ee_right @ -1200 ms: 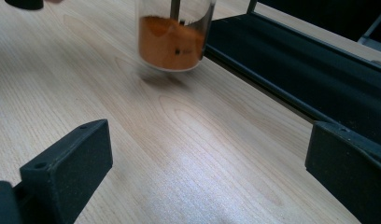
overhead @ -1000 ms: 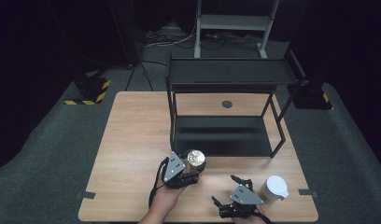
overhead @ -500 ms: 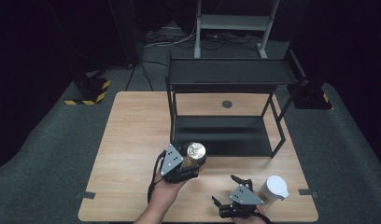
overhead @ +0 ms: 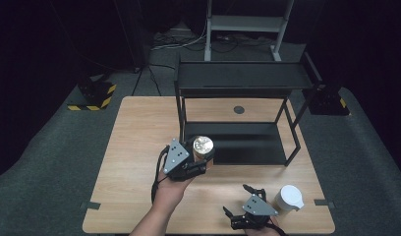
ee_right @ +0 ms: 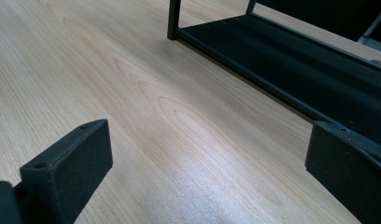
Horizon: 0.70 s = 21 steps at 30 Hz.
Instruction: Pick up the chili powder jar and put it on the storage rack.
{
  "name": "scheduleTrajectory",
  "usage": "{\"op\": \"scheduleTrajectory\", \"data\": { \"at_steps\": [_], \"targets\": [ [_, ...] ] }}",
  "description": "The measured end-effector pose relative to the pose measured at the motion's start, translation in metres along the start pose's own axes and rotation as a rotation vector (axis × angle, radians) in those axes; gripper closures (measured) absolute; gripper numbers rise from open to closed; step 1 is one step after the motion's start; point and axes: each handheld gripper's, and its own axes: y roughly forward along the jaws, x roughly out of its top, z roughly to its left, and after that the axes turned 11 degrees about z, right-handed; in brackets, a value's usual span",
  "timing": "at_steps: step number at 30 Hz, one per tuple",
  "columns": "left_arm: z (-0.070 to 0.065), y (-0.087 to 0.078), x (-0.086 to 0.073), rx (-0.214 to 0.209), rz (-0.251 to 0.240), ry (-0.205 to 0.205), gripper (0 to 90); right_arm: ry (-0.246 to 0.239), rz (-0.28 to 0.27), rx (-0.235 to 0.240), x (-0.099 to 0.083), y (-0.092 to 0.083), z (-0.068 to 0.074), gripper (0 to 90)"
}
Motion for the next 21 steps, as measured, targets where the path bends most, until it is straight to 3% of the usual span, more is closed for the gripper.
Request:
{"op": "scheduleTrajectory", "data": {
  "at_steps": [21],
  "targets": [
    [0.009,-0.001,0.031,0.019,-0.049,0.005,34.0,0.006,0.0,0.0,0.0,0.0,0.0,0.0]
  ]
}}
